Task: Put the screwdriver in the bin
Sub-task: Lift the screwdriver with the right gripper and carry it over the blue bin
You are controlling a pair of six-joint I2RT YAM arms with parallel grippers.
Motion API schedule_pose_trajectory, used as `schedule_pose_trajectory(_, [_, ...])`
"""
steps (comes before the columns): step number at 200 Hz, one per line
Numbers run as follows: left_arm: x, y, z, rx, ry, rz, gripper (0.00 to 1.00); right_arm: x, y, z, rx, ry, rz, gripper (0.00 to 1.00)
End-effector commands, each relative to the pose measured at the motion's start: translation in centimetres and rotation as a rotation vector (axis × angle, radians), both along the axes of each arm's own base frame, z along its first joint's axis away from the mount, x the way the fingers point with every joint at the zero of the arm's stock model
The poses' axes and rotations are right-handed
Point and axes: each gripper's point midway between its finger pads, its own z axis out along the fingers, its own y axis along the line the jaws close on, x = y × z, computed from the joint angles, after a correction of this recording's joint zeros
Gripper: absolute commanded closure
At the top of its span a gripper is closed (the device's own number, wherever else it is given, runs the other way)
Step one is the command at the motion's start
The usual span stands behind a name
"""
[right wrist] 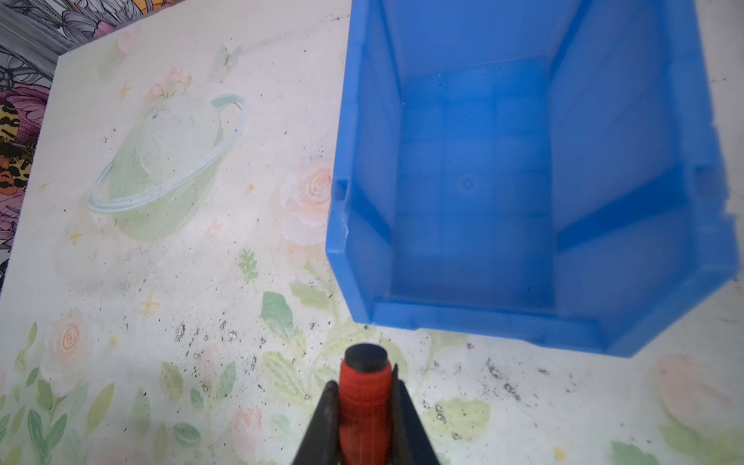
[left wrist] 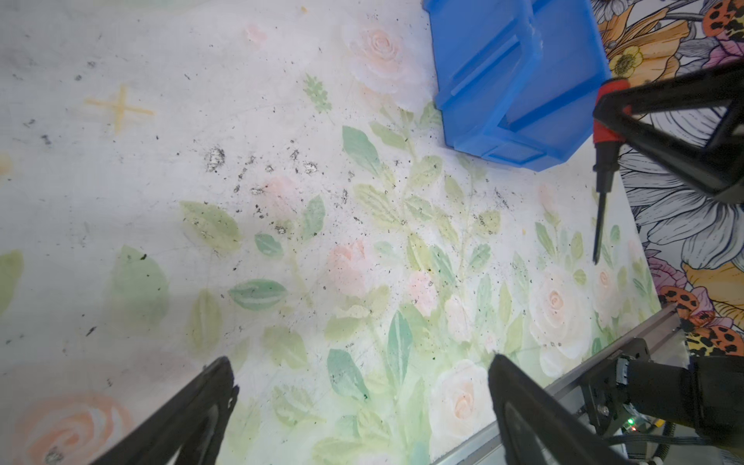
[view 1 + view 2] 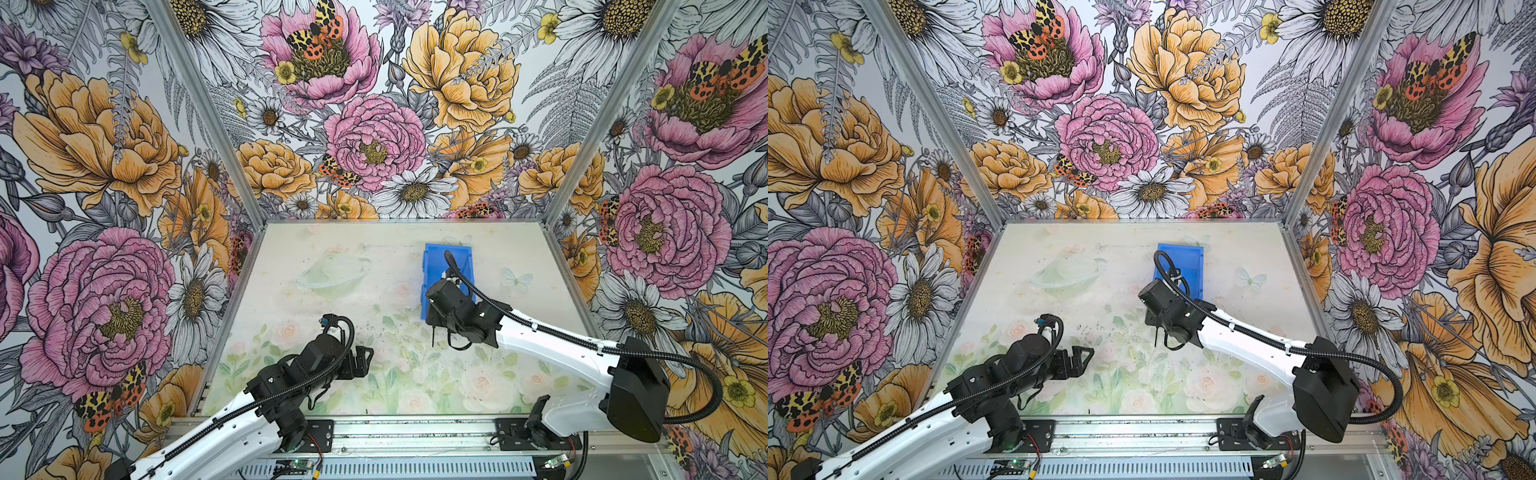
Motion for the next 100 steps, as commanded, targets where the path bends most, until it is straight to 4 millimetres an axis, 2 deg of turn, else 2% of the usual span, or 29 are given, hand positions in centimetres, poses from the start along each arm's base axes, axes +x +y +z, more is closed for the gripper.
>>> schedule_pose_trajectory(1, [1.0, -1.9, 2.9, -0.039, -0.092, -0.067, 0.01, 2.4, -1.9, 2.2, -0.041, -0.053, -0.008, 0.98])
schedule_pose_trajectory(28, [1.7, -3.0, 3.3, -0.040, -0.108, -0.086, 0.01, 5.3, -3.3, 3.0, -0.064, -0.064, -0.025, 0.98])
schedule_pose_trajectory(55, [2.4, -4.1, 3.8, -0.042, -0.119, -0.108, 0.01, 8.3, -3.5, 2.8, -0.091, -0.052, -0.011, 0.98])
schedule_pose_trajectory(81, [2.8, -5.2, 4.8, -0.043, -0.152, -0.154, 0.01, 10.8, -3.2, 1.7, -0.106, -0.027, -0.003, 0.98])
schedule_pose_trajectory(100, [2.7, -6.1, 6.3, -0.044, -0.205, -0.224, 0.01, 12.6, -3.3, 0.8, -0.110, -0.008, -0.011, 0.98])
